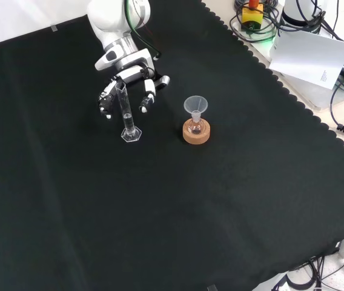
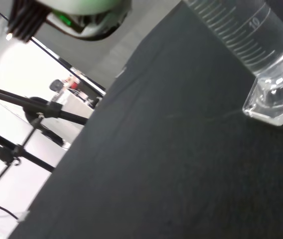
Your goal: Pick up the graduated cylinder.
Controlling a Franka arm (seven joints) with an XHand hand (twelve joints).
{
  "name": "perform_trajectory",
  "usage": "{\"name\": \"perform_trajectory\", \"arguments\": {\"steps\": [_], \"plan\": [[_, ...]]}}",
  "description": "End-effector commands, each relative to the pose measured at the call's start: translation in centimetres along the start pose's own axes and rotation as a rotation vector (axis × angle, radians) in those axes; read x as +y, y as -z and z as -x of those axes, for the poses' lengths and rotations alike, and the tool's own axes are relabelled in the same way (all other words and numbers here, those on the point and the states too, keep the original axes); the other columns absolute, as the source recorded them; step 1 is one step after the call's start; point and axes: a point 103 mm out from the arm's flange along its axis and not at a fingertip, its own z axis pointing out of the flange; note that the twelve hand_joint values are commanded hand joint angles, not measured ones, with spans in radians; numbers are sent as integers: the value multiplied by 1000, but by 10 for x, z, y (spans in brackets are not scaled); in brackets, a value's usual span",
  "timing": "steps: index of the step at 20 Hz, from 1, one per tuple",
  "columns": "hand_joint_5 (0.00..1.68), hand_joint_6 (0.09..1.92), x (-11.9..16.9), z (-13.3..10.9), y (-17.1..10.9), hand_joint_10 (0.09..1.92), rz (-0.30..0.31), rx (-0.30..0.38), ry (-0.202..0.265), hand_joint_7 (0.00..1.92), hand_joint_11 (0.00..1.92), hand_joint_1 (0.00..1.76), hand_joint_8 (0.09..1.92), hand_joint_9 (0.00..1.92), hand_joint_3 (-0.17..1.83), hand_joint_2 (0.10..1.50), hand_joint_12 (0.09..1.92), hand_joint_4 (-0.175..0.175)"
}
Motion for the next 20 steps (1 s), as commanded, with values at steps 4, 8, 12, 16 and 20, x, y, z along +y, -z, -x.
{"name": "perform_trajectory", "arguments": {"steps": [4, 8, 12, 16, 20], "plan": [[548, 87, 6, 3, -4, 487, 20, 84, 15, 534, 472, 960, 579, 744, 662, 587, 1280, -18], [582, 87, 8, 3, -5, 445, 12, 82, 22, 599, 534, 941, 548, 815, 640, 599, 1243, -11], [588, 87, 9, 2, -5, 408, 2, 82, 30, 627, 573, 877, 528, 865, 570, 625, 1225, -9], [636, 87, 10, 2, -6, 393, 10, 85, 34, 635, 600, 923, 523, 874, 562, 639, 1212, 3], [686, 110, 11, 0, -8, 376, 13, 84, 43, 650, 643, 963, 518, 891, 569, 644, 1184, 13]]}}
